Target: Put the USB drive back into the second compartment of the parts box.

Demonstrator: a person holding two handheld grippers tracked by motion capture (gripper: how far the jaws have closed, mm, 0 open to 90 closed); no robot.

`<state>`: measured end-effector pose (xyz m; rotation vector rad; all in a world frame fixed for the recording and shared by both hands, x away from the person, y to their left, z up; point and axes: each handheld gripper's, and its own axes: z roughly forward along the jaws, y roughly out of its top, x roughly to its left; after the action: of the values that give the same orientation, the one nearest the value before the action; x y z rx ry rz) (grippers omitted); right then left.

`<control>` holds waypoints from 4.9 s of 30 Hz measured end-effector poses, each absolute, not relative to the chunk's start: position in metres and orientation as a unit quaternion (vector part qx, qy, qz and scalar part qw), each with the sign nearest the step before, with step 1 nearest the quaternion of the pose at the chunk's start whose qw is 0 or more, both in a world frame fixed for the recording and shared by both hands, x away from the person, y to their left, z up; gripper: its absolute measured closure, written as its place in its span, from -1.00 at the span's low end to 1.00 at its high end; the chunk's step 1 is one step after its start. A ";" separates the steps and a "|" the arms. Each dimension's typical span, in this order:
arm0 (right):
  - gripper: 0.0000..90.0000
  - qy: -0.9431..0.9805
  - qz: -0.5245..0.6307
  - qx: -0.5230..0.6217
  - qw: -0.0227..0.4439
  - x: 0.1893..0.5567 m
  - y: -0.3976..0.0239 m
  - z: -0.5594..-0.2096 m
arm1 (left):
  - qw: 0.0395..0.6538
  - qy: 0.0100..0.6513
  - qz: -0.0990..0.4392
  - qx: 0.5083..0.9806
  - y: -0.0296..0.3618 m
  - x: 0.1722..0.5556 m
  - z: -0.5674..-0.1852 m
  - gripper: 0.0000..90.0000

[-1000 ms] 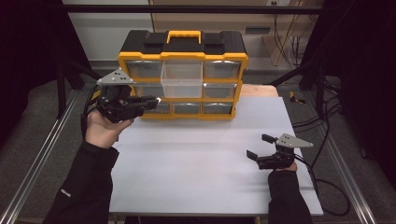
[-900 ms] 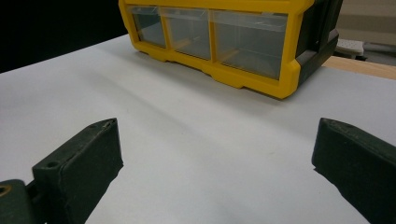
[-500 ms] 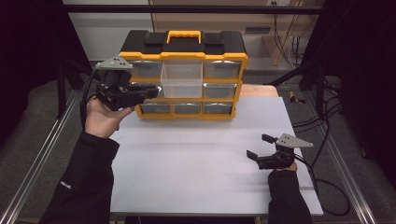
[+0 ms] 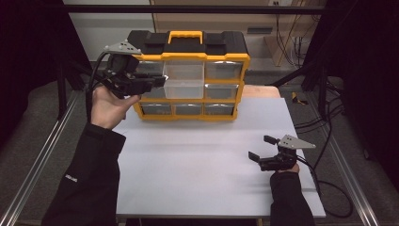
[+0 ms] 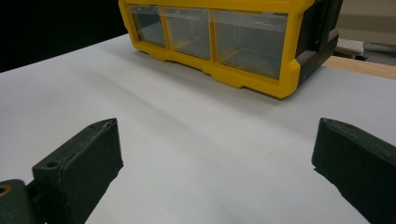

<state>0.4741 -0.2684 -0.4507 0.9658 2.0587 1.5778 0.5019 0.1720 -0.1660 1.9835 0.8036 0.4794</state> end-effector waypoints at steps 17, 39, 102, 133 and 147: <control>-0.96 0.731 0.560 0.343 0.187 0.474 -0.269 -0.451 | 0.438 0.352 0.202 0.802 0.163 0.535 -0.163 0.75; -0.96 0.730 0.561 0.343 0.187 0.474 -0.269 -0.451 | 0.422 0.361 0.205 0.806 0.142 0.572 -0.185 0.75; -0.96 0.730 0.561 0.344 0.185 0.473 -0.268 -0.451 | 0.512 0.375 0.219 0.741 0.208 0.523 -0.236 -0.97; -0.96 0.733 0.559 0.342 0.184 0.474 -0.267 -0.452 | 0.579 0.349 0.226 0.701 0.254 0.476 -0.380 -0.95; -0.96 0.733 0.558 0.341 0.185 0.474 -0.267 -0.452 | 0.565 0.364 0.198 0.714 0.280 0.471 -0.422 -0.95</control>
<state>0.4736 -0.2673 -0.4521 0.9620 2.0668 1.5731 0.4706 0.2798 -0.4224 1.6788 0.8555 0.4655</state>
